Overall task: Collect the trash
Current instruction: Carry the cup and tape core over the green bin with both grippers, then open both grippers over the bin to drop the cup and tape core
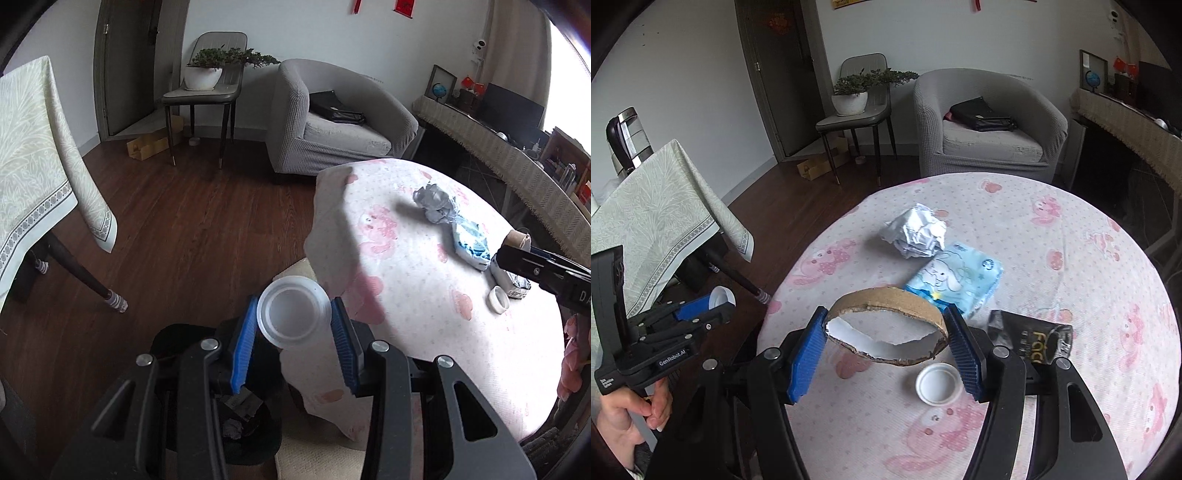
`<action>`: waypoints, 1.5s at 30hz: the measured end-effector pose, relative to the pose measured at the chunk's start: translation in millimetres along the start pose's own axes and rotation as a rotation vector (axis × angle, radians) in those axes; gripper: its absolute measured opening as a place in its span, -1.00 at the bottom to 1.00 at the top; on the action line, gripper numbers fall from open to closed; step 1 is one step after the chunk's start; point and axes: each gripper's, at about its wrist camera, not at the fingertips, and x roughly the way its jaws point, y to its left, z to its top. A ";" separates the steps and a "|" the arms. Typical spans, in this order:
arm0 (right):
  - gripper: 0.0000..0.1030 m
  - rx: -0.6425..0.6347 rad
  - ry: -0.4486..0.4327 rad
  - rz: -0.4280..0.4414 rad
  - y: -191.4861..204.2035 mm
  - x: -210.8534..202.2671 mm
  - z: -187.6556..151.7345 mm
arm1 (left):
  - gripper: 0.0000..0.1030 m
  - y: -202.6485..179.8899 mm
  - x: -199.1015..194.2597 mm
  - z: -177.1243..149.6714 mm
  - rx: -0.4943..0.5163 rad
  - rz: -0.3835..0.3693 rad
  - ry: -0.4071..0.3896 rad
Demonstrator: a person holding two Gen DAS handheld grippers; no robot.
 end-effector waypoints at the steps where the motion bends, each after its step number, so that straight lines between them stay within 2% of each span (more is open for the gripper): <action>1: 0.25 -0.003 0.003 0.011 5.7 3.2 1.4 | -0.17 5.2 0.6 -2.1 -0.007 0.004 0.005; 20: 0.25 -0.063 0.061 0.150 101.6 58.7 11.3 | -0.17 97.7 13.2 -41.3 -0.091 0.101 0.122; 28: 0.25 -0.090 0.100 0.185 140.3 86.7 9.6 | -0.17 122.7 29.4 -57.3 -0.103 0.126 0.215; 42: 0.25 -0.139 0.194 0.221 186.4 132.2 -2.6 | -0.16 137.0 43.7 -87.6 -0.068 0.147 0.349; 43: 0.25 -0.143 0.203 0.219 188.3 134.6 -3.4 | -0.15 138.8 45.1 -89.4 -0.066 0.146 0.355; 45: 0.25 -0.148 0.220 0.216 191.9 141.9 -6.1 | 0.03 141.9 45.6 -93.0 -0.062 0.143 0.364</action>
